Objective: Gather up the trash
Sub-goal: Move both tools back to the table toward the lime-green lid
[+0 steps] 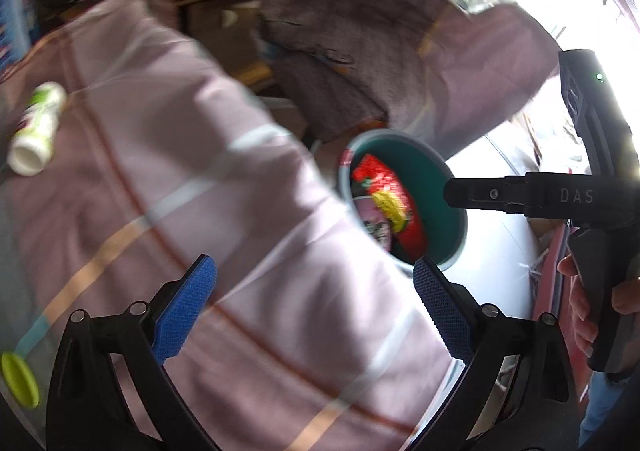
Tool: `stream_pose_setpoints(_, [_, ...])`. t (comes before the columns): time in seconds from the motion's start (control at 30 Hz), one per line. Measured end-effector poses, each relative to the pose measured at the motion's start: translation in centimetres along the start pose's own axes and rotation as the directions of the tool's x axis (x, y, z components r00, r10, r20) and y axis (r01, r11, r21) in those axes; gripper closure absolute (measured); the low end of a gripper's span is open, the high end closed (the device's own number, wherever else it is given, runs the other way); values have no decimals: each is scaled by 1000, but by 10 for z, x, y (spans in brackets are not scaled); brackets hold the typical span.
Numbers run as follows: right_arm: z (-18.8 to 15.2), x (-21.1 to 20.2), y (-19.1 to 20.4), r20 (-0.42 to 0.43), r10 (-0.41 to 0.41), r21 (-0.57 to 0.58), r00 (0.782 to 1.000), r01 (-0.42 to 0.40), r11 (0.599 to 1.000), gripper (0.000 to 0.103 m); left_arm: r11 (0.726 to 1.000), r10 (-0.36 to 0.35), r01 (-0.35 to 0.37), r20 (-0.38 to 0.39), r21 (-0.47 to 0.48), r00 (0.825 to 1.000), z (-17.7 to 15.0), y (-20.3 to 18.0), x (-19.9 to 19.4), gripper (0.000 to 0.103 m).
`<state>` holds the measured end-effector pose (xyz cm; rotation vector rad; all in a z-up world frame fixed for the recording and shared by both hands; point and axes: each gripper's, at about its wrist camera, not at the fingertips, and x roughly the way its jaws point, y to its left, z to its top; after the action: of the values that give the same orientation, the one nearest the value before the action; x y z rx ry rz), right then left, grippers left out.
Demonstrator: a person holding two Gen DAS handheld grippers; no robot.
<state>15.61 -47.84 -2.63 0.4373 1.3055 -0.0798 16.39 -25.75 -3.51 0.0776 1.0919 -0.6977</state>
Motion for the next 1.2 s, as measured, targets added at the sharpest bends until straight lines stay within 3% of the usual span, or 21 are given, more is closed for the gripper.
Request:
stream_pose_setpoints(0.4, [-23, 17, 124, -42, 34, -203, 999, -42, 978, 14, 979, 140, -128, 63, -158, 988, -56, 110, -78, 4])
stream_pose_setpoints(0.73, [-45, 42, 203, -43, -12, -367, 999, -5, 930, 14, 928, 334, -321, 41, -189, 942, -116, 200, -123, 4])
stream_pose_setpoints(0.97, [-53, 64, 230, -64, -31, -408, 998, 2, 913, 14, 911, 349, -338, 4, -236, 937, -142, 237, -122, 4])
stream_pose_setpoints(1.2, [-51, 77, 244, -113, -30, -397, 993, -17, 918, 14, 922, 335, -325, 17, -211, 942, -139, 232, -113, 4])
